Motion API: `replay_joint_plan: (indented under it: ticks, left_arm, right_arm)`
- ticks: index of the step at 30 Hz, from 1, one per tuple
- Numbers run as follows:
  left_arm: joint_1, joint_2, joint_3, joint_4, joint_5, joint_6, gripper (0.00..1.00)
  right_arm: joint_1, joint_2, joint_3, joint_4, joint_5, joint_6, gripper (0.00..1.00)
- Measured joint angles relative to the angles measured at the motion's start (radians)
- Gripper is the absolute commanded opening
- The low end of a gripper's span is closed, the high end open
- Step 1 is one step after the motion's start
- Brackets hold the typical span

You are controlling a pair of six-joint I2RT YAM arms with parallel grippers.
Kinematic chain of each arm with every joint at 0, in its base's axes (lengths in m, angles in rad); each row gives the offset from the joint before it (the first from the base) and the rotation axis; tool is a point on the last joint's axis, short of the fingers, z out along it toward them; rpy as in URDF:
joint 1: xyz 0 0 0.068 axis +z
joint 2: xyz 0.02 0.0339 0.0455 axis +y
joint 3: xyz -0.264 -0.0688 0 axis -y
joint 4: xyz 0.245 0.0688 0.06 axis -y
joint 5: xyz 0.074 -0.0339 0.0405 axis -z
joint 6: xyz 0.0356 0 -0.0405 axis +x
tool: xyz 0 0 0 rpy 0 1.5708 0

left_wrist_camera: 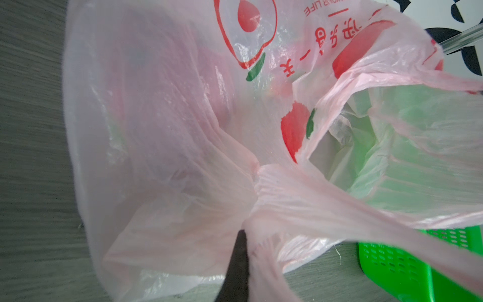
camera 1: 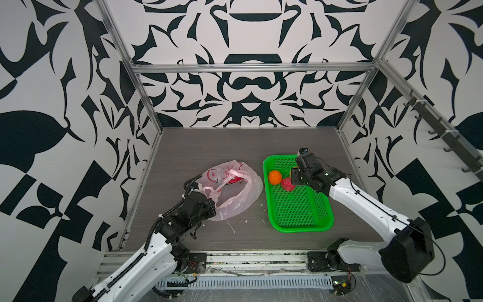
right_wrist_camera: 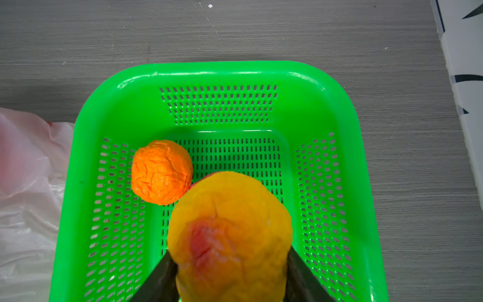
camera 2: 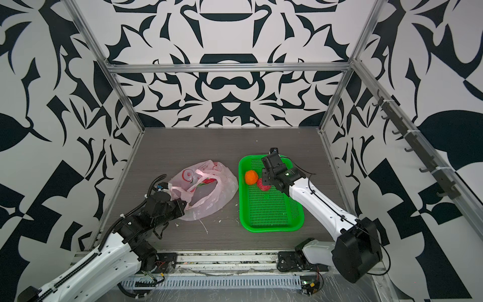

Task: Untie the knot of the plastic bag and take out the fruit
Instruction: Place the fruit in the basket.

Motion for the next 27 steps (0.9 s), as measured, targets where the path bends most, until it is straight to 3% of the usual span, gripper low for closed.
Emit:
replay_joint_plan:
  ticks: [27]
  left_arm:
    - [0.000, -0.022, -0.001, -0.006, -0.021, -0.012, 0.00]
  right_arm:
    - [-0.100, 0.158, -0.010, 0.095, 0.006, -0.023, 0.35]
